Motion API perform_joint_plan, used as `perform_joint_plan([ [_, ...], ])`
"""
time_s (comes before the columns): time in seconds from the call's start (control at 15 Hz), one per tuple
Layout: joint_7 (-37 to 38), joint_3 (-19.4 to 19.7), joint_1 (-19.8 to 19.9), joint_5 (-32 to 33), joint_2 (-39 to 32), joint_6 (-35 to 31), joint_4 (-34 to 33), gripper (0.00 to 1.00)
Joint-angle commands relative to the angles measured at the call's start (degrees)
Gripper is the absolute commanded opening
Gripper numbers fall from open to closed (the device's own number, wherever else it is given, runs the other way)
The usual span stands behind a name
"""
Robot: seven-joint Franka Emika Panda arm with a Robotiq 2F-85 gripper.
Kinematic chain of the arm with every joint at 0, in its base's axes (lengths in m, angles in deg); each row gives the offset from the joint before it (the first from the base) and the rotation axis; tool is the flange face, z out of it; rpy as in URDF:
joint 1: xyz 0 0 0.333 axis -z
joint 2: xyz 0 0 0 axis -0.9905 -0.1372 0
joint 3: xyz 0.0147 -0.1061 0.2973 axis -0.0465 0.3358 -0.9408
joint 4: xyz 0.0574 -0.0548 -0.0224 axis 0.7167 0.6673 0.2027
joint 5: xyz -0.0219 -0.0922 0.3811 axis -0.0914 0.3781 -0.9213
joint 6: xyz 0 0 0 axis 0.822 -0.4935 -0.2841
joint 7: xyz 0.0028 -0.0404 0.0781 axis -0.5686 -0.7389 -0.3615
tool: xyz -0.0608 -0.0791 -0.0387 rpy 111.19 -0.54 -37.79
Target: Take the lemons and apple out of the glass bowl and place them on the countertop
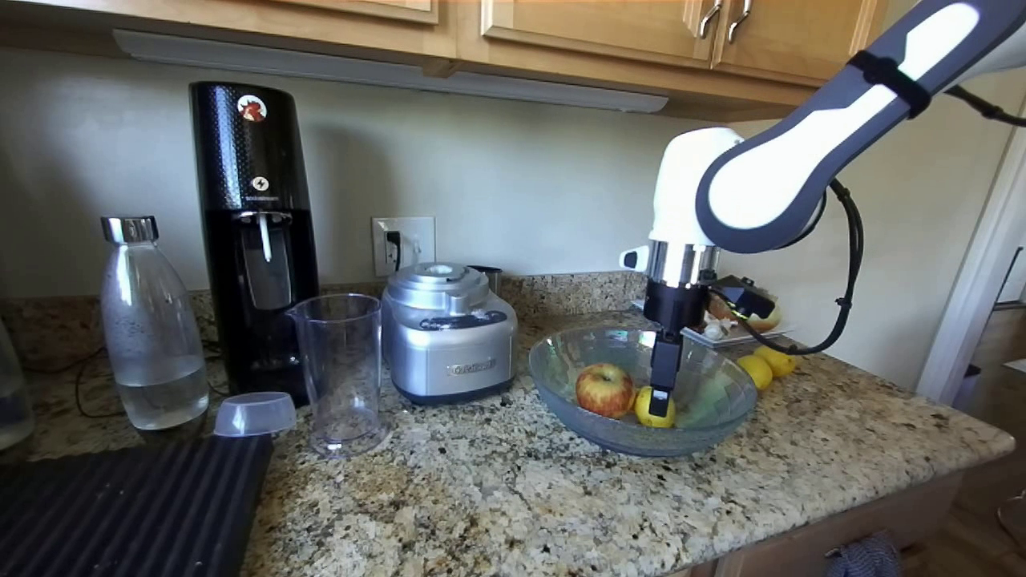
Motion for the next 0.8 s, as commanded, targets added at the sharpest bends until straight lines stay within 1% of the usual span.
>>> perform_joint_plan([
  [0.0,-2.05,-0.35,0.60,1.24,-0.19,-2.64,0.87,1.00],
  [0.2,-2.28,-0.21,0.38,3.08,0.86,-3.35,1.17,1.00],
  [0.47,-2.88,0.16,0.40,5.79,0.48,-3.91,1.67,1.00],
  [0.73,-3.39,-0.12,0.76,6.02,-0.26,-4.16,1.90,1.00],
])
